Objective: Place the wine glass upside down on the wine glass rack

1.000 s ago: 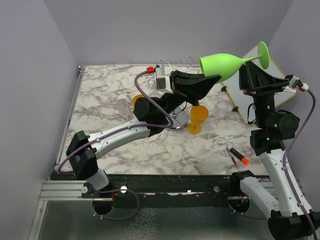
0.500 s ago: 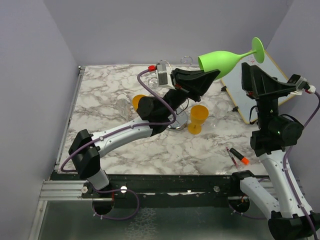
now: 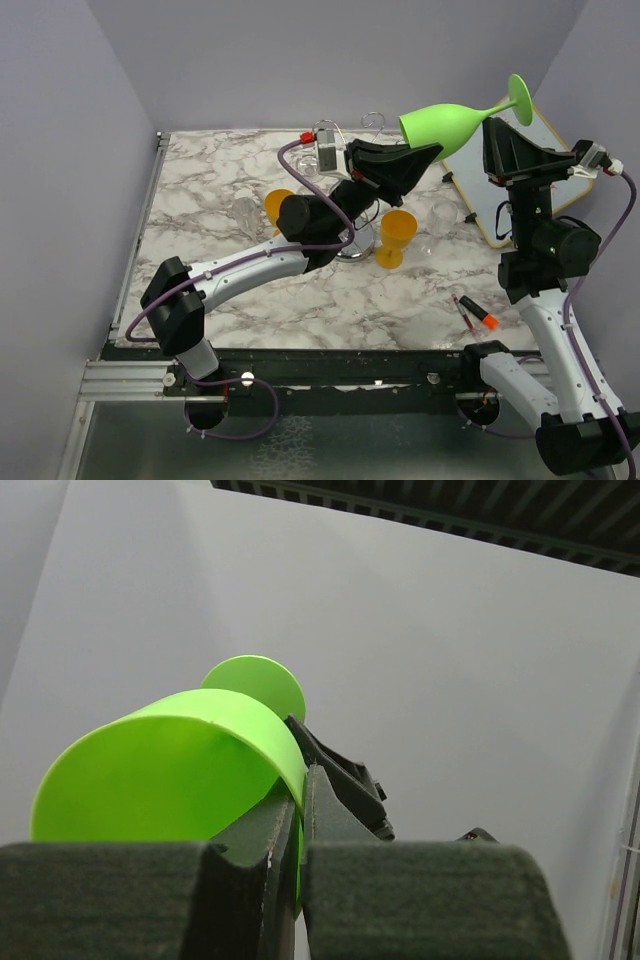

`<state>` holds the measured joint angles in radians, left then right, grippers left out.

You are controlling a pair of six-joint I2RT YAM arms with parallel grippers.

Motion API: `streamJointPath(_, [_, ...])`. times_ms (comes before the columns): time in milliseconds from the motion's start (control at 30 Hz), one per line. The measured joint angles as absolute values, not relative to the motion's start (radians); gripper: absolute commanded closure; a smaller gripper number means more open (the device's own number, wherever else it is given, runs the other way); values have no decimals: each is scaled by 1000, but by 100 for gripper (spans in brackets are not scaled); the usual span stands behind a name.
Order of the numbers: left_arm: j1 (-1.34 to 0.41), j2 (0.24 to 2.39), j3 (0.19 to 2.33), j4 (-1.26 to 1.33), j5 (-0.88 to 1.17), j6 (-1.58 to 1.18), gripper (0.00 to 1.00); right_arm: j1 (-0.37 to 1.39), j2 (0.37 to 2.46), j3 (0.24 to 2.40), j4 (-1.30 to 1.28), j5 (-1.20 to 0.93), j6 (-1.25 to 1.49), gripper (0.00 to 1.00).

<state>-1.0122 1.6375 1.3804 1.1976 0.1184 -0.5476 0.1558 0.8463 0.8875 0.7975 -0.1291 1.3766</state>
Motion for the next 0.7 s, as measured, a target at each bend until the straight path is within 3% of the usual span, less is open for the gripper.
streamJointPath(133, [-1013,1636,1361,1219,125,-561,100,156,853,888,797,-130,1377,71])
streamJointPath(300, [-1014,1636,1335,1223,128,-572,100,156,860,897,761,-130,1375,55])
streamJointPath(433, [-1016,1636,1329,1222,159,-587,100,156,862,928,705,-129,1360,54])
streamJointPath(600, [-1021,1636,1326,1222,198,-595,100,156,866,932,683,-129,1349,68])
streamJointPath(700, [-1018,1636,1315,1224,199,-598,100,156,869,932,678,-129,1342,85])
